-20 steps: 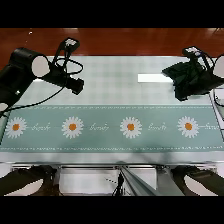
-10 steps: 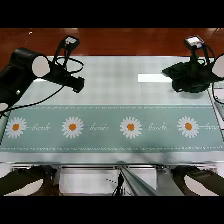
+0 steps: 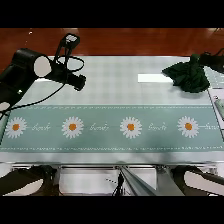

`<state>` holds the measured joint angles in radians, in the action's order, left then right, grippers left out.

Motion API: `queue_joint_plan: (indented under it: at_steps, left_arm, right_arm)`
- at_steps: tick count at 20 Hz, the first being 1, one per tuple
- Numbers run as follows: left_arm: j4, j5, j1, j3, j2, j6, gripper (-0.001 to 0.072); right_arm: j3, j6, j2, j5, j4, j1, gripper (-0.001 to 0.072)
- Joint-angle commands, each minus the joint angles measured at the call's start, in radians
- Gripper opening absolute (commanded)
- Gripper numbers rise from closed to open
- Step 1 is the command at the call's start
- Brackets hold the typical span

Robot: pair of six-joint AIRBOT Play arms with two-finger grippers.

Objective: Fold the shirts.

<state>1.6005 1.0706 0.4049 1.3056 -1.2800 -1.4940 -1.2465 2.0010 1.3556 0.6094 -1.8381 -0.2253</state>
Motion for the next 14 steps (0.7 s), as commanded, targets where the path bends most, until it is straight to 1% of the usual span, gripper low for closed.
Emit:
queue_joint_plan:
  at_steps: [1,3,5,10,12,13,14]
  left_arm:
    - [0.000,-0.005,0.000,0.000,-0.002,0.000,0.0715]
    - [0.000,-0.005,0.000,0.000,-0.002,0.001,0.0715]
    - [0.000,-0.005,0.000,0.000,-0.002,0.001,0.0715]
    - [0.000,-0.005,0.000,0.000,-0.002,0.001,0.0715]
    - [0.000,-0.005,0.000,0.000,-0.002,0.001,0.0715]
    - [0.000,-0.005,0.000,0.000,-0.002,0.001,0.0715]
    - [0.000,-0.005,0.000,0.000,-0.002,0.001,0.0715]
  right_arm:
    - [-0.005,0.012,0.103,-0.060,0.268,-0.161,0.0591]
    - [-0.004,-0.045,0.146,-0.059,0.329,-0.180,0.0591]
    - [-0.005,-0.086,0.191,-0.066,0.341,-0.175,0.0591]
    - [-0.004,-0.094,0.311,-0.109,0.348,-0.126,0.0589]
    - [-0.004,-0.095,0.361,-0.148,0.347,-0.100,0.0588]
    - [-0.004,-0.095,0.384,-0.173,0.348,-0.085,0.0567]
    - [-0.004,-0.095,0.402,-0.191,0.348,-0.071,0.0477]
